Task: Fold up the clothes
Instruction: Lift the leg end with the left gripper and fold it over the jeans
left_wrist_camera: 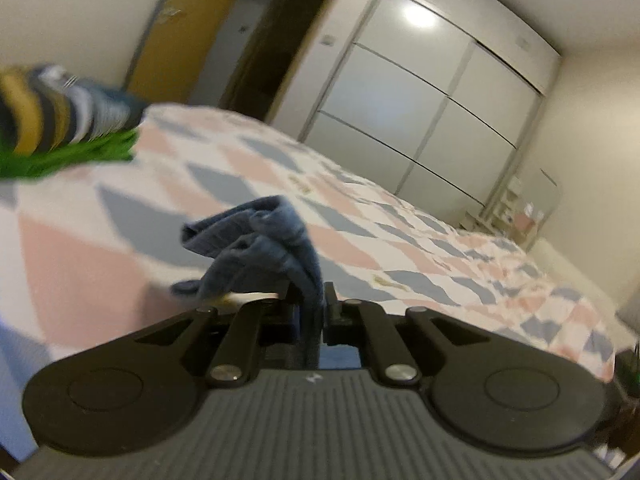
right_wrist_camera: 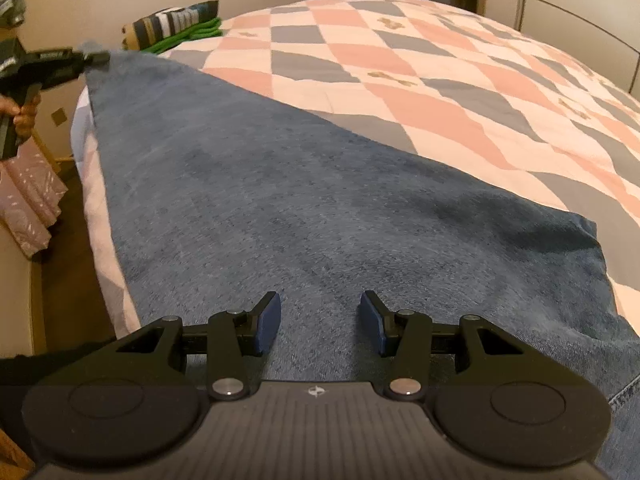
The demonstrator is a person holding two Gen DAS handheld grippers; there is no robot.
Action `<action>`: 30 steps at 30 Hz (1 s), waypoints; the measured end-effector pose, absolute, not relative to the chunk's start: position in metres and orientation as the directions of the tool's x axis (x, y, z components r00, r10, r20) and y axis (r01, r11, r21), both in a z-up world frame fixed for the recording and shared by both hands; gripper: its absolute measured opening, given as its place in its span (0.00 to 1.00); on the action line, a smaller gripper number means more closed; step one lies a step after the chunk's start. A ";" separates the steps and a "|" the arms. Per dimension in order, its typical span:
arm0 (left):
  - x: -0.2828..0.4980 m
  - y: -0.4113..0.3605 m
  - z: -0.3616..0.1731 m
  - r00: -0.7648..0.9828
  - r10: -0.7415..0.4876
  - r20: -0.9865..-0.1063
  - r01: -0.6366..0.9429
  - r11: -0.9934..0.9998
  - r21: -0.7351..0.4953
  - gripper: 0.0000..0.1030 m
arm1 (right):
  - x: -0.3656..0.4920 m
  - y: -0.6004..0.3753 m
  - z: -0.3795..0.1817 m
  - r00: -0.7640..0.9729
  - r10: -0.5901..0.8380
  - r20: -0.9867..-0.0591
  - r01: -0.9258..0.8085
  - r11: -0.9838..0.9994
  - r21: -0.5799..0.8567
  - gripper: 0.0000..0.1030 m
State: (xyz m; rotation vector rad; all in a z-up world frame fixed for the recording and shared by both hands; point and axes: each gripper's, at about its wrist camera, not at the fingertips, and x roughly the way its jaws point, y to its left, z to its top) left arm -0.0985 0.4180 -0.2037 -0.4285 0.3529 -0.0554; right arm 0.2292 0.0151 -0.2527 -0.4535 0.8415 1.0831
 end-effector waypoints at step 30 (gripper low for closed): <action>-0.073 0.094 -0.259 0.762 -0.312 -0.567 0.489 0.851 0.190 0.19 | 0.230 -0.108 -0.236 0.233 0.670 -0.705 -0.814 0.531 0.235 0.48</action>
